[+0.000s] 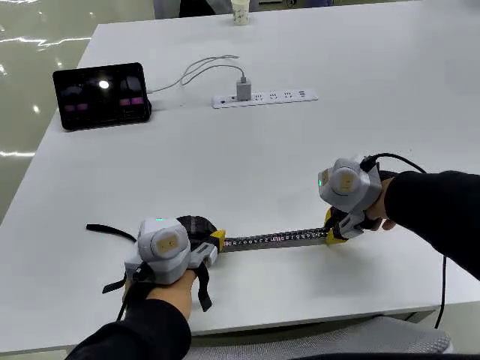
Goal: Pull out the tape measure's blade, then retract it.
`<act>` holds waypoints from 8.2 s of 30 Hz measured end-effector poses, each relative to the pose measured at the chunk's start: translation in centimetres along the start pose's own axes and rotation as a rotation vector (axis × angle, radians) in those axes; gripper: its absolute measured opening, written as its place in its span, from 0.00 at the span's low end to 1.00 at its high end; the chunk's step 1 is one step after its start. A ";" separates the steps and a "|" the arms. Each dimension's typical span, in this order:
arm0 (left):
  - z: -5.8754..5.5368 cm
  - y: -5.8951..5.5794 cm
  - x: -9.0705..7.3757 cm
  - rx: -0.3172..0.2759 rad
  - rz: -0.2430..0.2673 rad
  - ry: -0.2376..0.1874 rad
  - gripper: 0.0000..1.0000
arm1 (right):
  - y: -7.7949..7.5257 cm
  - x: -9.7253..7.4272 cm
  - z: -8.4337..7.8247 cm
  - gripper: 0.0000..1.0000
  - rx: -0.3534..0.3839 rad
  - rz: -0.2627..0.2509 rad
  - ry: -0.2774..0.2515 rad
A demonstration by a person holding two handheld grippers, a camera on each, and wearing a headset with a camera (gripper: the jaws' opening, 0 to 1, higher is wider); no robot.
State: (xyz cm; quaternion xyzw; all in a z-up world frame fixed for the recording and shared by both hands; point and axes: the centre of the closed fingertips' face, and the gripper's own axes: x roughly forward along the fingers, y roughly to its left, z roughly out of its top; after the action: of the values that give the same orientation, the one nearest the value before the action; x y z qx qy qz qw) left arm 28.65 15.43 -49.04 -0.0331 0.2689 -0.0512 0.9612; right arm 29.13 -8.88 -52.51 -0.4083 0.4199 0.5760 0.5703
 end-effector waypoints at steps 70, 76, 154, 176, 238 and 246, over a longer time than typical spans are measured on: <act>0.0 -0.1 0.0 0.002 -0.007 0.002 0.61 | 0.1 0.7 2.4 0.11 0.081 -0.017 -0.008; 0.0 -0.1 0.0 0.001 -0.007 0.003 0.61 | 0.1 0.8 2.5 0.11 0.087 -0.016 -0.011; -0.2 -0.2 -0.1 0.003 -0.014 0.005 0.61 | 0.3 1.9 5.6 0.11 0.044 -0.013 -0.024; -0.1 -0.3 -0.2 0.004 -0.015 0.005 0.61 | 0.6 2.3 6.5 0.12 -0.057 0.006 -0.043; -0.2 -0.2 -0.1 -0.015 -0.024 0.019 0.60 | 0.8 3.0 8.7 0.12 -0.053 0.004 -0.042; -0.2 -0.2 -0.1 -0.016 -0.027 0.019 0.60 | 0.9 3.1 9.0 0.12 -0.054 0.009 -0.043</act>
State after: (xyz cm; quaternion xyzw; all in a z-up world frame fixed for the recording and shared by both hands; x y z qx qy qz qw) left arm 28.45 15.28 -49.12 -0.0438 0.2782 -0.0623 0.9575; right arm 28.31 0.62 -52.57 -0.4092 0.3937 0.5982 0.5654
